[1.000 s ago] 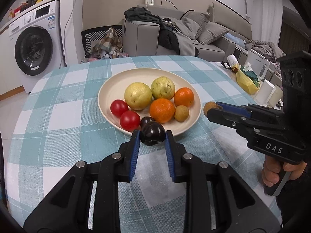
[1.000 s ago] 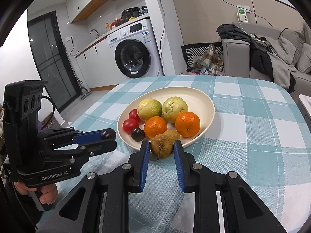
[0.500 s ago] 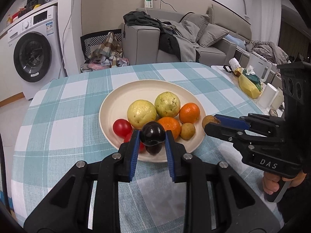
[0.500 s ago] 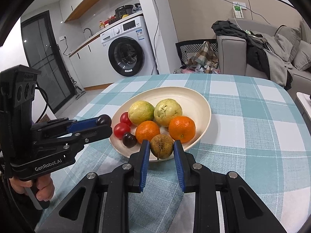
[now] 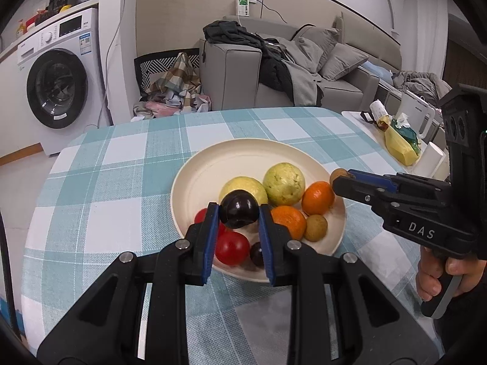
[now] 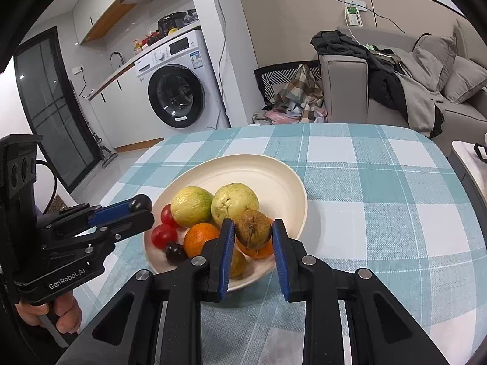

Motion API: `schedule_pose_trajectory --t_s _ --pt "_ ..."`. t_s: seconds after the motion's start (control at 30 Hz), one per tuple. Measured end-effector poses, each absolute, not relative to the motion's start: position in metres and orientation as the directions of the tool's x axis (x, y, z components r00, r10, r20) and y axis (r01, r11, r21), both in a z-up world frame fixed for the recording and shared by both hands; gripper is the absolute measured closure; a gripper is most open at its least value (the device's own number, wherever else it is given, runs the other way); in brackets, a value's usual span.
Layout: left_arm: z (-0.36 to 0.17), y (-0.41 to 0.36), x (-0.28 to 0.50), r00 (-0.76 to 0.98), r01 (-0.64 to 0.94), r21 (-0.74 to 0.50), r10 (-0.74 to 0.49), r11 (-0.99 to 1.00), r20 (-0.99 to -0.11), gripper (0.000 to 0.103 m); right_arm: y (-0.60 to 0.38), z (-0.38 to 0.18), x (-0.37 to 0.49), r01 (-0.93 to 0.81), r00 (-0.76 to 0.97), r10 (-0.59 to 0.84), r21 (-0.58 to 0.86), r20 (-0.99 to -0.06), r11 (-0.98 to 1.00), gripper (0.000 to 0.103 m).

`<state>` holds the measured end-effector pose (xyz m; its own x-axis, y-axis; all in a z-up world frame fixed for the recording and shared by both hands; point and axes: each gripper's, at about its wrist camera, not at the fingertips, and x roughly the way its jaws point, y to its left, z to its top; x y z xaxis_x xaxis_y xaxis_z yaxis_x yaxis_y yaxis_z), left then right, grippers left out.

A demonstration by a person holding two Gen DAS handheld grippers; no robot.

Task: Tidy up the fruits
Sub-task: 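Carry the plum and kiwi over the plate and lower them, then open both grippers to release the plum and kiwi on the plate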

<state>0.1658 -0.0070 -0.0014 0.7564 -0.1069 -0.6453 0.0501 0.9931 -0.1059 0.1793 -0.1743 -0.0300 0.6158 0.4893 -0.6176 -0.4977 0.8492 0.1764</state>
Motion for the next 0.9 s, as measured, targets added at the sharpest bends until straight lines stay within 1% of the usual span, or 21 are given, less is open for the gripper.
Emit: schedule_pose_trajectory --t_s 0.53,0.8,0.9 --pt "-0.017 0.016 0.195 0.738 -0.014 -0.112 -0.065 0.994 -0.672 0.080 -0.164 -0.034 0.206 -0.455 0.631 0.439 0.153 -0.640 0.877 0.077" --pt "-0.027 0.018 0.202 0.721 -0.014 -0.104 -0.063 0.994 -0.690 0.080 -0.161 -0.038 0.211 -0.447 0.628 0.424 0.143 -0.652 0.883 0.077" --pt "-0.026 0.016 0.200 0.725 -0.013 -0.100 -0.059 0.995 -0.686 0.080 -0.162 -0.036 0.207 -0.453 0.640 0.427 0.134 -0.639 0.881 0.077"
